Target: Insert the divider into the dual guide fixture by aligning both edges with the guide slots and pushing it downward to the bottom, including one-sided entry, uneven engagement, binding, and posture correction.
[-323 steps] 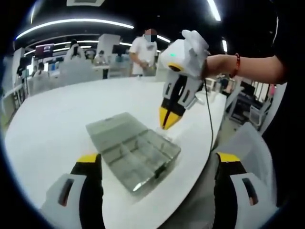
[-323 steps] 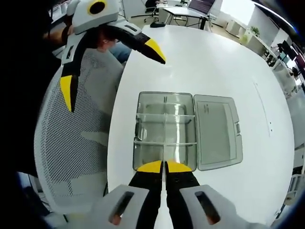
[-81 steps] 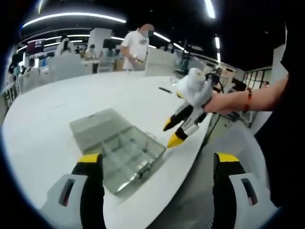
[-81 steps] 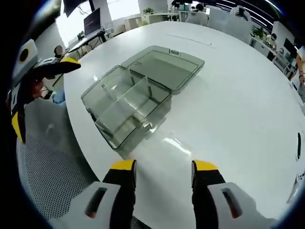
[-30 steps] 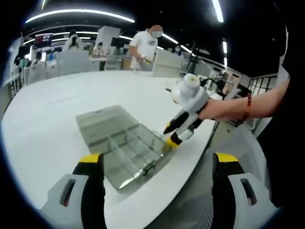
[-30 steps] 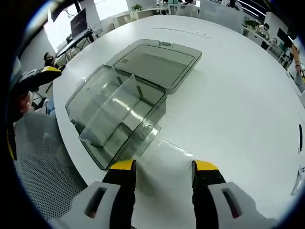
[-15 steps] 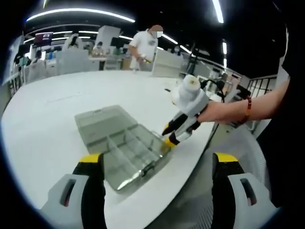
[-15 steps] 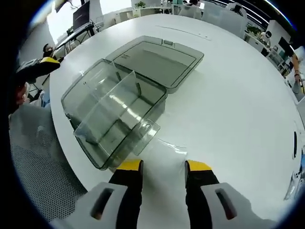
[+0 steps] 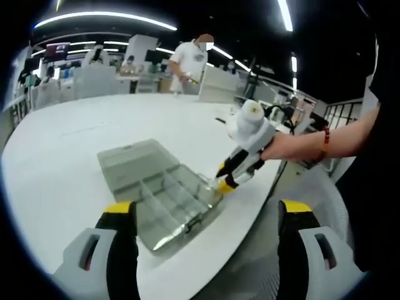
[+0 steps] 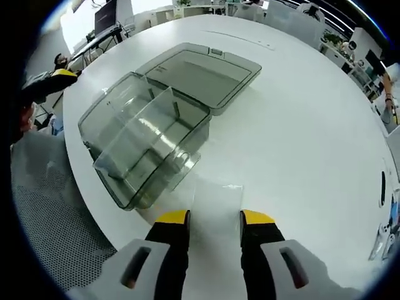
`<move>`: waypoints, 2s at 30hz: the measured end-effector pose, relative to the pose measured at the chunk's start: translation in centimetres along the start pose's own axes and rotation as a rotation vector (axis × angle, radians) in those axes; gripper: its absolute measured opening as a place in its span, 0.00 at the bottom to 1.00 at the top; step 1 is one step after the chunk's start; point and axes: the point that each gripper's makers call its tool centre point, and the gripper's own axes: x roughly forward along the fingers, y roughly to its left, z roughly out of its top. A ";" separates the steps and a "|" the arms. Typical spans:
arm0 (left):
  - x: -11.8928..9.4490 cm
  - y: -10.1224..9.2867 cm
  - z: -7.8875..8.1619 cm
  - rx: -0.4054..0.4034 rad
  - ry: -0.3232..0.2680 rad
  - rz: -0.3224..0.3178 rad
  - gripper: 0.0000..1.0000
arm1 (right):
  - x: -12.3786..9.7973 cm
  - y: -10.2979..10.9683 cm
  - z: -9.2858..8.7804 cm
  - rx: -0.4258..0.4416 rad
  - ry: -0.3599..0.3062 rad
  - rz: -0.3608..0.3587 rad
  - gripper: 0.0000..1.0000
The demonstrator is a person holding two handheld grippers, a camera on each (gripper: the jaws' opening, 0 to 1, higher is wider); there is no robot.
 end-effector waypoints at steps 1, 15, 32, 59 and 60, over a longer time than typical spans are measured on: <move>0.1 -0.1 0.1 -0.003 -0.001 -0.003 0.92 | -0.1 -0.1 0.0 -0.001 -0.005 -0.005 0.28; 0.2 -0.3 0.3 -0.005 -0.008 -0.010 0.92 | -1.2 -0.9 0.8 0.035 -0.066 -0.041 0.27; 0.3 -1.1 1.0 -0.009 -0.034 -0.015 0.92 | -3.4 -1.8 2.0 0.085 -0.151 -0.060 0.27; 0.6 -1.1 1.5 -0.063 -0.052 -0.009 0.90 | -6.3 -0.2 4.9 0.043 -0.264 -0.057 0.27; 0.7 -1.1 1.5 -0.069 -0.053 -0.010 0.90 | -6.4 0.0 5.0 0.044 -0.264 -0.051 0.27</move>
